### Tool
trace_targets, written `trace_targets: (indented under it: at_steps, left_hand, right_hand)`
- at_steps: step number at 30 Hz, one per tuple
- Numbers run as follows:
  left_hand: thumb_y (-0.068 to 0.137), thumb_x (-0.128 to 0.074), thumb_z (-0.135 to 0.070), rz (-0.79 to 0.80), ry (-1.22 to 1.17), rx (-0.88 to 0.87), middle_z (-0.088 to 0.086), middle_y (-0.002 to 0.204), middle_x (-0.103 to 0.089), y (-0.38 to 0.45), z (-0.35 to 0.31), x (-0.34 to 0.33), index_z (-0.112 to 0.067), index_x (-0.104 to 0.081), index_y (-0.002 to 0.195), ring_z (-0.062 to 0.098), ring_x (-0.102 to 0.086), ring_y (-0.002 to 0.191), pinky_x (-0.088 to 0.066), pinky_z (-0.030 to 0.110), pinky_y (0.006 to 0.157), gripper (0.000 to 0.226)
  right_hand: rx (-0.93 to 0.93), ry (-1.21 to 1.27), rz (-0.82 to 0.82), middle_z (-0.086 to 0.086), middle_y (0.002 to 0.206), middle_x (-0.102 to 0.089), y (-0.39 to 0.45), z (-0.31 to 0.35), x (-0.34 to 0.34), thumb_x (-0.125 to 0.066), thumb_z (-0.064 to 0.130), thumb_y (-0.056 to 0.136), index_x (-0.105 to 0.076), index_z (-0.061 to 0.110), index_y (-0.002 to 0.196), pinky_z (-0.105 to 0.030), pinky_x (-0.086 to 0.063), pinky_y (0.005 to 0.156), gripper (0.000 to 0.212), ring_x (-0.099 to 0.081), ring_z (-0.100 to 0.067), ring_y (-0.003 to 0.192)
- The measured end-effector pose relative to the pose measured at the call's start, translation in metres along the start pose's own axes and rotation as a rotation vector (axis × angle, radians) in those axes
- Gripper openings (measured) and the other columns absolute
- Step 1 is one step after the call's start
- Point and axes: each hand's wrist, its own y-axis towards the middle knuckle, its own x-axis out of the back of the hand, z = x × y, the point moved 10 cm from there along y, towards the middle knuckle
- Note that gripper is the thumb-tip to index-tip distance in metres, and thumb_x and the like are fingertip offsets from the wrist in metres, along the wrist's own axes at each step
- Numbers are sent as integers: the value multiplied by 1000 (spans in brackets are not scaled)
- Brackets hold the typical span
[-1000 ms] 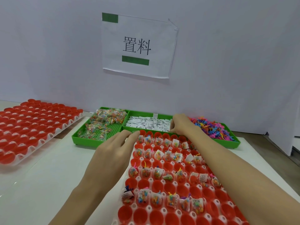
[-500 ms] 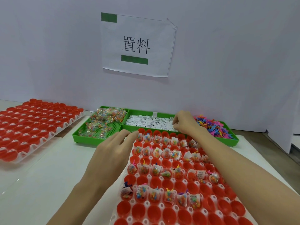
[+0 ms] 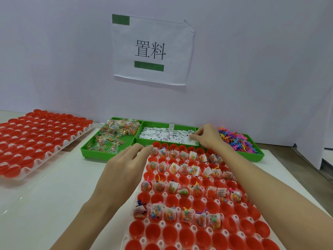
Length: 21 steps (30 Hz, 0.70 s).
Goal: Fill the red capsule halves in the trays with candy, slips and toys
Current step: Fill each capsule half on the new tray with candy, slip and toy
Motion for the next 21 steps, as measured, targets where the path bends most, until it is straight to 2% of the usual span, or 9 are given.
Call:
trace_targets:
  at_steps: [2, 4, 6, 10, 14, 18, 21]
  left_hand:
    - [75, -85, 8, -1, -1, 5, 6, 96, -70, 0, 0, 0, -4, -73, 117, 23, -67, 76, -58, 35, 56, 46]
    - [75, -85, 8, -1, 1, 7, 6, 95, -70, 0, 0, -1, -4, -73, 117, 23, -67, 76, -59, 36, 56, 45]
    - [74, -85, 8, -8, 3, 8, 6, 94, -71, 0, 0, 0, -4, -74, 116, 24, -68, 76, -59, 36, 57, 45]
    - [73, -86, 9, -8, -6, 12, 6, 95, -71, 0, 0, 1, -5, -74, 116, 24, -69, 77, -59, 38, 56, 47]
    - [73, -85, 10, -7, -18, 12, 6, 95, -72, 0, -1, 1, -5, -74, 116, 25, -69, 78, -60, 39, 56, 47]
    - [75, -85, 8, -16, -51, 28, 5, 95, -72, -1, 0, 2, -5, -73, 119, 23, -68, 76, -60, 36, 58, 47]
    - [85, -79, 1, -51, -76, 33, 2, 93, -73, 0, 0, 4, -6, -69, 127, 17, -67, 73, -59, 30, 61, 44]
  right_hand:
    - [-4, 19, -9, -12, 102, -77, 0, -3, 1, -70, 24, 96, -80, 3, 94, -24, -47, 66, 23, -66, -20, 75]
    - [-9, 50, -35, -10, 106, -76, -1, -5, 3, -71, 22, 95, -79, 5, 99, -28, -47, 76, 19, -64, -17, 85]
    - [-9, 61, -61, -10, 106, -76, -3, -7, 6, -71, 20, 95, -79, 6, 102, -29, -48, 78, 17, -63, -15, 86]
    - [19, 49, -74, -12, 109, -76, -7, -9, 8, -71, 14, 94, -78, 4, 106, -27, -49, 84, 17, -69, -21, 100]
    - [33, 26, -102, -11, 107, -76, -11, -11, 12, -72, 10, 93, -79, 4, 104, -24, -49, 83, 15, -64, -14, 90]
    - [32, 66, -146, -4, 80, -74, -14, -13, 19, -74, 12, 91, -79, 7, 97, -33, -61, 80, 9, -69, -13, 75]
    - [45, 64, -158, -1, 77, -72, -16, -12, 20, -74, 13, 92, -78, 8, 97, -32, -61, 77, 9, -69, -12, 73]
